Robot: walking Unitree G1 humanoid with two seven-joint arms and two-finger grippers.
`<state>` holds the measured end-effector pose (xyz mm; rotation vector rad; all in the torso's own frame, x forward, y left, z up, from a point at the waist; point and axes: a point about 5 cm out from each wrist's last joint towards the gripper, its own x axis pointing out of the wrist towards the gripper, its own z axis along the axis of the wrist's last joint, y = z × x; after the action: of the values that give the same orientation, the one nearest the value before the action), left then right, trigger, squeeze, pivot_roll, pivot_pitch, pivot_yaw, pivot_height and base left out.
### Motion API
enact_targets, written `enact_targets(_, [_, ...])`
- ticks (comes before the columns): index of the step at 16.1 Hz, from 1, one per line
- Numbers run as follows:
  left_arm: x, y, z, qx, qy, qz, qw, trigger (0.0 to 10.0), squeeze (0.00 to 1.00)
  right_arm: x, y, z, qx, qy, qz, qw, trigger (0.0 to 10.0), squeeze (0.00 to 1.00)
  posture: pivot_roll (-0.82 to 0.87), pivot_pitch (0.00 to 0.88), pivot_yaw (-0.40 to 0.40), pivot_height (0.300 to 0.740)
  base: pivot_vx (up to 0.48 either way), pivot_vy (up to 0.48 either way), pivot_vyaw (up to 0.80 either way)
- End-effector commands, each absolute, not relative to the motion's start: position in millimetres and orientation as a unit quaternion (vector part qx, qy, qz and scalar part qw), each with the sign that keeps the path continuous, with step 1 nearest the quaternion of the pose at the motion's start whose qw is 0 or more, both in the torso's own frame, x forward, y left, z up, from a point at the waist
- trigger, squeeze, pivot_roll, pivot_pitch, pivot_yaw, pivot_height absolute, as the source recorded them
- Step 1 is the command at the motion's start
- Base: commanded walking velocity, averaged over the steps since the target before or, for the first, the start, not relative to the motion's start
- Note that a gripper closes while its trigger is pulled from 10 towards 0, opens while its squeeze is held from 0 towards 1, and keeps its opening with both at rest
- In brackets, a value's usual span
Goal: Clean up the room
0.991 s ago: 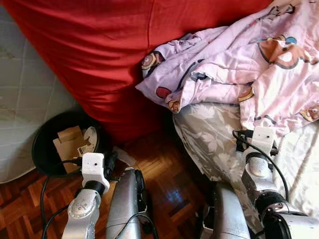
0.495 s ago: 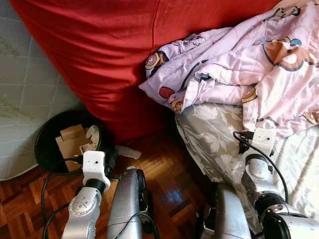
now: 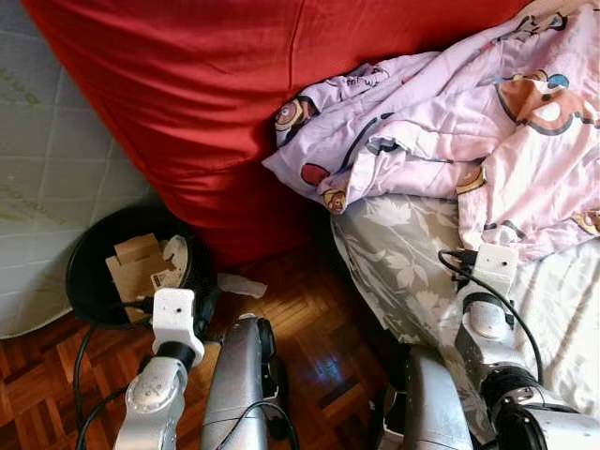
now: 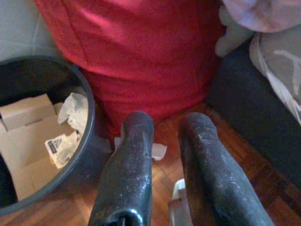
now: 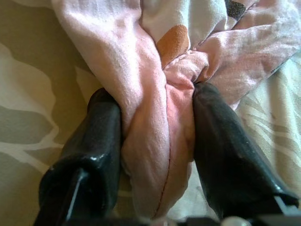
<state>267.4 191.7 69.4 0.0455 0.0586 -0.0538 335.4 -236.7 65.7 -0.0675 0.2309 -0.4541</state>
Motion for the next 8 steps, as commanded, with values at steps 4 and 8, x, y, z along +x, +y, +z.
enact_targets(4, [261.6, 200.5, 57.5, 0.033, 0.06, -0.011, 0.998, 10.0, 0.0, 307.5, -262.5, 38.7, -0.02, 0.17, -0.282, 0.944, 0.0, 0.0, 0.11, 0.369, 0.073, 0.582, 0.0, 0.0, 0.0])
enact_targets(8, [267.5, 202.2, 57.8, 0.038, 0.06, -0.009, 0.997, 10.0, 0.0, 302.0, -265.0, 34.4, 0.001, 0.167, -0.288, 0.943, 0.0, 0.0, 0.1, 0.35, 0.074, 0.582, 0.0, 0.0, 0.0])
